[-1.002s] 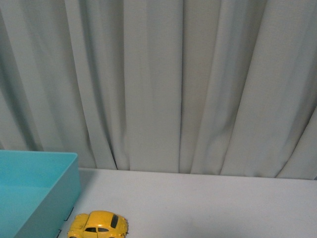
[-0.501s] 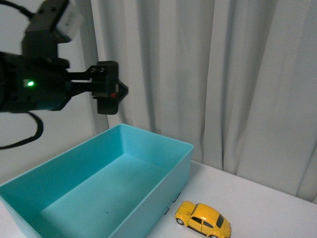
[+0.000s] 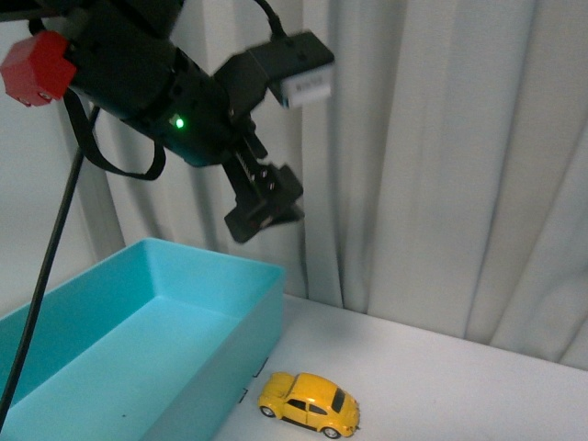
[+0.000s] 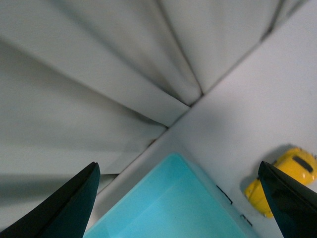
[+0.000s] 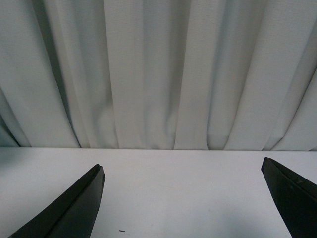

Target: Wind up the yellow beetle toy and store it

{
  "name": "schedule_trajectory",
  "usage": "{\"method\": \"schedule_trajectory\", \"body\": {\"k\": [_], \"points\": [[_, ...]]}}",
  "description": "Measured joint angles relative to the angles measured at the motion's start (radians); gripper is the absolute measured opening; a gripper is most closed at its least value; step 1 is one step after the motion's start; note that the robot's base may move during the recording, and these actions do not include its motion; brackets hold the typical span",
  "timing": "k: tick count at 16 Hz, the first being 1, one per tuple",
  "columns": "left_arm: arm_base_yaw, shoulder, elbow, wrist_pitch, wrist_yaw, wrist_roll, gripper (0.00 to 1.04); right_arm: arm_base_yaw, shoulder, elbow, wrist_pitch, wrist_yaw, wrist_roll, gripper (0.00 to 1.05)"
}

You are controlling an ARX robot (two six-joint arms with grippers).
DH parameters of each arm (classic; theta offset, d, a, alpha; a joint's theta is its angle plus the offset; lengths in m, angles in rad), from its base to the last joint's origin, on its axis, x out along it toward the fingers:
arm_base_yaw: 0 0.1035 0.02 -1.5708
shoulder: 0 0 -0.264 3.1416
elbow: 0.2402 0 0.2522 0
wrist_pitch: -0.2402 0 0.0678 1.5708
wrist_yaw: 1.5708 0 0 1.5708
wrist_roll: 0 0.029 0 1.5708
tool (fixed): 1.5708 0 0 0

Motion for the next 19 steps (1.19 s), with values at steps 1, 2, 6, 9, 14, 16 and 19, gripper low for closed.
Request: {"method": "schedule_trajectory", "body": {"k": [1, 2, 6, 9, 14, 16, 19], "points": [[-0.022, 0.043, 0.03, -0.07, -0.023, 0.098, 0.98, 0.0, 0.0, 0.0, 0.0, 0.0, 0.0, 0.98], [-0.035, 0.079, 0.049, -0.122, -0.047, 0.175, 0.98, 0.0, 0.0, 0.0, 0.0, 0.0, 0.0, 0.98], [-0.047, 0.224, 0.105, -0.239, -0.167, 0.51, 0.98, 0.0, 0.0, 0.0, 0.0, 0.0, 0.0, 0.98], [-0.054, 0.29, 0.134, -0.257, -0.176, 0.61, 0.98, 0.0, 0.0, 0.0, 0.0, 0.0, 0.0, 0.98], [-0.124, 0.347, 0.14, -0.366, -0.149, 0.595, 0.98, 0.0, 0.0, 0.0, 0.0, 0.0, 0.0, 0.98], [-0.151, 0.38, 0.161, -0.365, -0.13, 0.569, 0.98, 0.0, 0.0, 0.0, 0.0, 0.0, 0.0, 0.98], [-0.171, 0.454, 0.194, -0.355, -0.142, 0.566, 0.98, 0.0, 0.0, 0.0, 0.0, 0.0, 0.0, 0.98]]}}
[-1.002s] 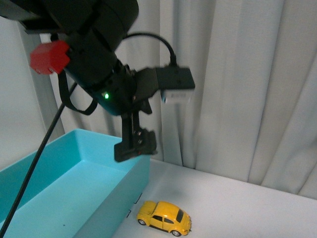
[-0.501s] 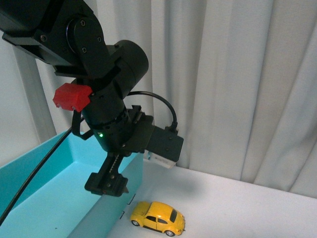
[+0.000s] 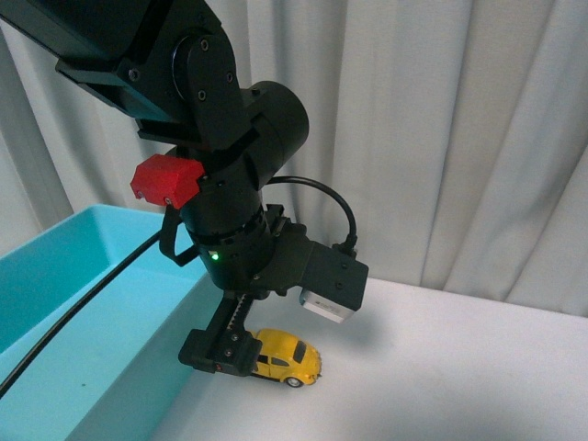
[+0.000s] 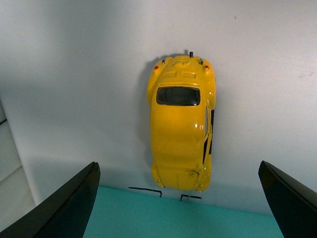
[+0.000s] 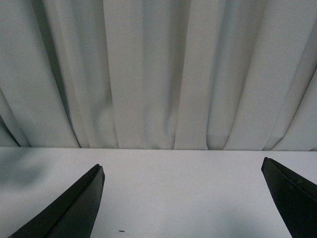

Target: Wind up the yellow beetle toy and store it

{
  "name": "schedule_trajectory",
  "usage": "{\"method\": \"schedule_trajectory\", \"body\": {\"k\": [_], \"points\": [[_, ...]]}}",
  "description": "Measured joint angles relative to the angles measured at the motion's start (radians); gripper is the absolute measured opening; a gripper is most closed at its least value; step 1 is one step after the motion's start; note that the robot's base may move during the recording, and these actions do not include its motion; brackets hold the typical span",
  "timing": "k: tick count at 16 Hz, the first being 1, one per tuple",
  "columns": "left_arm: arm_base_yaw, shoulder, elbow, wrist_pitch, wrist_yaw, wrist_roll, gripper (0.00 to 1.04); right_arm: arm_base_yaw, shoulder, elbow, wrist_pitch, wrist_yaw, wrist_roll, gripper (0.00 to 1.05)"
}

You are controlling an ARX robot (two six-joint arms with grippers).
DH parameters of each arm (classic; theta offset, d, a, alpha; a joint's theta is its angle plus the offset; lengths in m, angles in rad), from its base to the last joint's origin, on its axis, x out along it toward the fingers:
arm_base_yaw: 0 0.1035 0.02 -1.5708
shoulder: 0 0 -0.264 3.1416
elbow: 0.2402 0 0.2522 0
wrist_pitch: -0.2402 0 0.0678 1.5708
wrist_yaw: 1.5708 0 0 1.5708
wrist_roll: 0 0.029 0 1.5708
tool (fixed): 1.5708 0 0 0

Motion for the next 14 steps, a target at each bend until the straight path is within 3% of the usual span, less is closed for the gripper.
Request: {"method": "schedule_trajectory", "body": {"k": [5, 14], "points": [[0.002, 0.095, 0.04, -0.008, -0.058, 0.001, 0.98, 0.0, 0.0, 0.0, 0.0, 0.0, 0.0, 0.98], [-0.009, 0.181, 0.117, -0.002, -0.064, -0.112, 0.98, 0.0, 0.0, 0.0, 0.0, 0.0, 0.0, 0.98]]}}
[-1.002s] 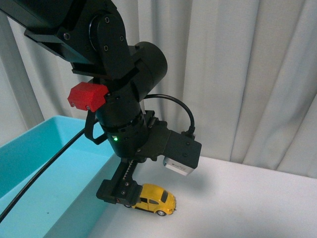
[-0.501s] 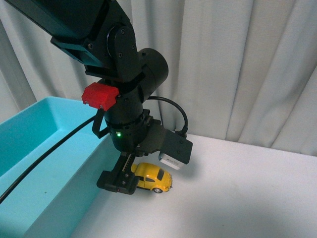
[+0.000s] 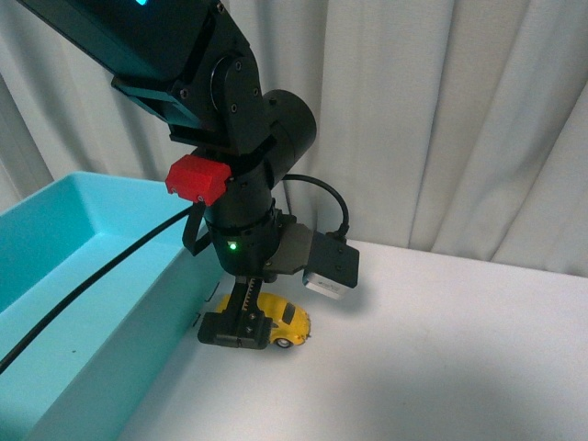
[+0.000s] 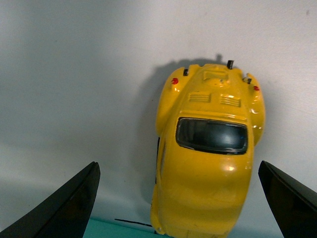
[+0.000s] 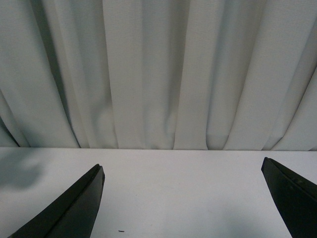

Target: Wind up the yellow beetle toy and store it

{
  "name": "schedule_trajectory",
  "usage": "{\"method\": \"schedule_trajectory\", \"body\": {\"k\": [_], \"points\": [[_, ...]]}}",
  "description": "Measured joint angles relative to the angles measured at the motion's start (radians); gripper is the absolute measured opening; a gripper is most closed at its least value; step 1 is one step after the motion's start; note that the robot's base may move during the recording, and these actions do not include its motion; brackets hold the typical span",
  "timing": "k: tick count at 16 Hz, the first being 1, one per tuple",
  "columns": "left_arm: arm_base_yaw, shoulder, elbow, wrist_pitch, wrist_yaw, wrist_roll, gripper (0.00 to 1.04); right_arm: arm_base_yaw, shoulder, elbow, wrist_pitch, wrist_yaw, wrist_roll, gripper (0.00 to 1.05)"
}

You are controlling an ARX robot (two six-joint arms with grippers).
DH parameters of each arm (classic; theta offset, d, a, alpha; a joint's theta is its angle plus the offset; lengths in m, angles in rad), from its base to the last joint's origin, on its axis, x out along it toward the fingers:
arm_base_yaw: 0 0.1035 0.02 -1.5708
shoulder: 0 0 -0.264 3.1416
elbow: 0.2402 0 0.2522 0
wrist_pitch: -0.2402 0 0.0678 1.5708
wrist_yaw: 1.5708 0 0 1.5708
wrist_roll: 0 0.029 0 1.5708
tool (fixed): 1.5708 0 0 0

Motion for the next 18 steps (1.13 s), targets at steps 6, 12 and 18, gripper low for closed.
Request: {"method": "schedule_trajectory", "body": {"k": [6, 12, 18], "points": [[0.011, 0.002, -0.019, 0.018, -0.036, 0.012, 0.8, 0.0, 0.0, 0.0, 0.0, 0.0, 0.0, 0.98], [0.005, -0.001, -0.018, 0.007, -0.02, -0.001, 0.4, 0.0, 0.0, 0.0, 0.0, 0.0, 0.0, 0.98], [0.002, -0.016, -0.016, -0.037, 0.046, -0.043, 0.39, 0.0, 0.0, 0.0, 0.0, 0.0, 0.0, 0.98]]}}
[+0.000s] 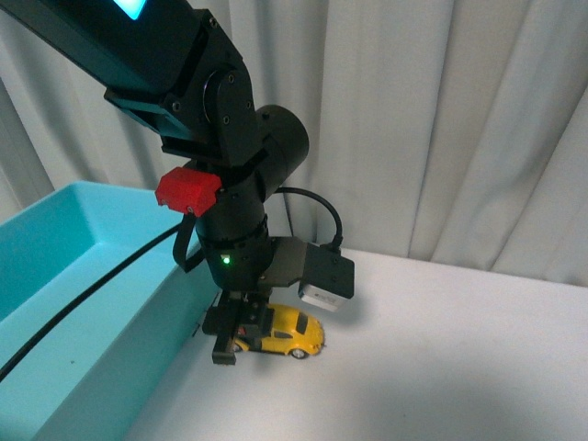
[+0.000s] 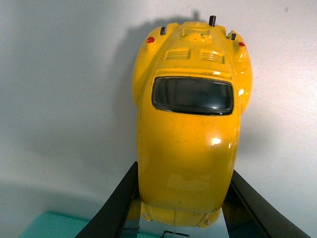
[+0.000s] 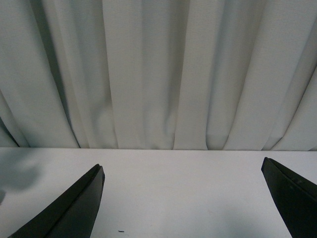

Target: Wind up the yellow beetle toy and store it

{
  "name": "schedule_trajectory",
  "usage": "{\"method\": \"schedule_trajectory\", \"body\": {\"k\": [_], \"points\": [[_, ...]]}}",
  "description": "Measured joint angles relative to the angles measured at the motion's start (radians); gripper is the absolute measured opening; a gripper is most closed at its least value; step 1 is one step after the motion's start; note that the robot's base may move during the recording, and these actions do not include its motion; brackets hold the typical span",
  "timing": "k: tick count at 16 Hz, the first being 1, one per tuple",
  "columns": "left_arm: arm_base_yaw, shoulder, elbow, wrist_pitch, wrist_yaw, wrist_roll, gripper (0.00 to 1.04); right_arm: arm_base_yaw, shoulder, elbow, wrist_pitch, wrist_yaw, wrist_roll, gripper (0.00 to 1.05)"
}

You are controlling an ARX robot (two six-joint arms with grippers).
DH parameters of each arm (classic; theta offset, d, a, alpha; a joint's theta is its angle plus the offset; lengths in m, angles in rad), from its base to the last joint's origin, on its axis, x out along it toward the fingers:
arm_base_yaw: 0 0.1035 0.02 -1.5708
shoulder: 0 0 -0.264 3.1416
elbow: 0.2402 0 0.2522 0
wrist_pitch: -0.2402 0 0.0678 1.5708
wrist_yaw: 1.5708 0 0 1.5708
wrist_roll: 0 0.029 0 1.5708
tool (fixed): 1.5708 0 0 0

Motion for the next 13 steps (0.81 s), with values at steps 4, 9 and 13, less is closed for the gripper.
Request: {"method": "schedule_trajectory", "body": {"k": [4, 9, 13], "points": [[-0.009, -0.113, 0.043, -0.066, 0.171, -0.106, 0.39, 0.0, 0.0, 0.0, 0.0, 0.0, 0.0, 0.98], [0.103, -0.355, 0.097, -0.102, 0.383, -0.292, 0.39, 0.0, 0.0, 0.0, 0.0, 0.0, 0.0, 0.98], [0.315, -0.515, 0.027, 0.061, 0.455, -0.568, 0.39, 0.0, 0.0, 0.0, 0.0, 0.0, 0.0, 0.98]]}}
